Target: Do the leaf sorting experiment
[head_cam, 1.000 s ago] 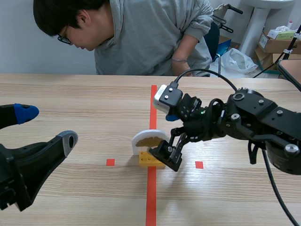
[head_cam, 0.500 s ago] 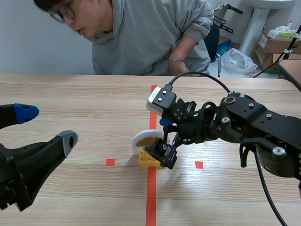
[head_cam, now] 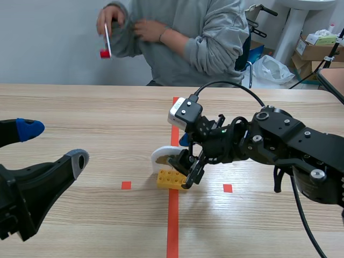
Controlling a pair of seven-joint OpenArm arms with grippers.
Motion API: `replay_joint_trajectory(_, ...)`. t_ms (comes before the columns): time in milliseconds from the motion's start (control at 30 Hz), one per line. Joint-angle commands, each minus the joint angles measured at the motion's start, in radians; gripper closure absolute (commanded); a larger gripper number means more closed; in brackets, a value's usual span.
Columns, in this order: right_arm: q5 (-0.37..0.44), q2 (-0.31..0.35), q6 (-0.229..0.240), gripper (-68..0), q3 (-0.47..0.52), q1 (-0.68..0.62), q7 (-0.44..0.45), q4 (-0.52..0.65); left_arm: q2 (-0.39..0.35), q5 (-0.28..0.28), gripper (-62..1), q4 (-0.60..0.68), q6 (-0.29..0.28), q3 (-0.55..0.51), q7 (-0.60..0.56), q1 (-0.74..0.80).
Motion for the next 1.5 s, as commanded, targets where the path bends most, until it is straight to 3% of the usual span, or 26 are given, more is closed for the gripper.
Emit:
replay_joint_trajectory(0, 0.004, 0.002, -0.02, -28.6, 0.001, 0.011, 0.018, 0.003, 0.008, -0.008, -62.3, 0.013, 0.0, 0.0, -0.01, 0.008)
replay_joint_trajectory(267, 0.003, 0.0, -0.024, -10.3, 0.001, -0.011, 0.022, 0.003, 0.007, -0.008, -62.3, 0.013, 0.0, 0.0, -0.01, 0.008)
replay_joint_trajectory(367, 0.003, 0.0, -0.031, -6.3, 0.001, -0.017, 0.022, 0.003, 0.007, -0.008, -62.3, 0.013, 0.0, 0.0, -0.01, 0.008)
replay_joint_trajectory(967, 0.004, -0.003, -0.042, -3.2, 0.02, -0.022, 0.028, 0.021, 0.007, -0.008, -62.3, 0.013, 0.0, 0.0, -0.01, 0.008)
replay_joint_trajectory(1100, 0.027, -0.003, -0.042, -3.3, 0.089, -0.034, -0.015, 0.057, 0.007, -0.008, -62.3, 0.013, 0.0, 0.0, -0.01, 0.008)
replay_joint_trajectory(1467, 0.056, 0.009, -0.101, -3.3, 0.445, -0.15, -0.079, 0.171, 0.007, -0.008, -62.3, 0.013, 0.0, 0.0, -0.011, 0.008)
